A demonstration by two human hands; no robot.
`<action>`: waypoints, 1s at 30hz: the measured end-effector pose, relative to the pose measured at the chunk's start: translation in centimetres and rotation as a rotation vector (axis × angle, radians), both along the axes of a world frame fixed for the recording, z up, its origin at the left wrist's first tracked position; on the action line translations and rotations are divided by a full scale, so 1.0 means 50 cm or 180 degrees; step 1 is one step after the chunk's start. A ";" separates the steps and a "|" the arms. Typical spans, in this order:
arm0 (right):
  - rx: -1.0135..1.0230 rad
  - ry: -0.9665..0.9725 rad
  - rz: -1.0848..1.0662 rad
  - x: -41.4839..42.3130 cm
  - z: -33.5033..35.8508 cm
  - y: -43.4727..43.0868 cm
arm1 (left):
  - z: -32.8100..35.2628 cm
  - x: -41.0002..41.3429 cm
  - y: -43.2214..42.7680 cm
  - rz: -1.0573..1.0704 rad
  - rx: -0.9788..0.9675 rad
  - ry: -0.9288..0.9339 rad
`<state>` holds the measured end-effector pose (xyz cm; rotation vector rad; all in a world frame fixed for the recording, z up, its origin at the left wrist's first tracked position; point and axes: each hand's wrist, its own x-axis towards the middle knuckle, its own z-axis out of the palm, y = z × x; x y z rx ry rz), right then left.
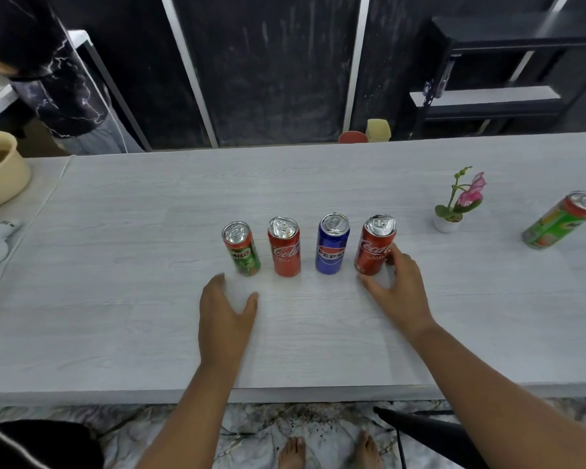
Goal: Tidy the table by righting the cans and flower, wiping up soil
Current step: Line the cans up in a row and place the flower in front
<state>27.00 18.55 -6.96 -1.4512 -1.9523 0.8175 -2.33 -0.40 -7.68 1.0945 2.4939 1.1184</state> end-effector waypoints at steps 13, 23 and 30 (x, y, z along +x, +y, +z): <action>0.0113 0.0000 -0.1183 0.187 0.005 -0.063 | -0.004 0.367 0.129 -0.2573 -0.0109 0.1182; -0.0250 0.0552 -0.2159 0.403 0.028 0.173 | -0.042 0.400 0.184 -0.2641 0.0041 0.1132; -0.0341 0.0931 -0.2219 0.462 0.034 0.303 | -0.029 0.406 0.185 -0.2577 -0.0039 0.1071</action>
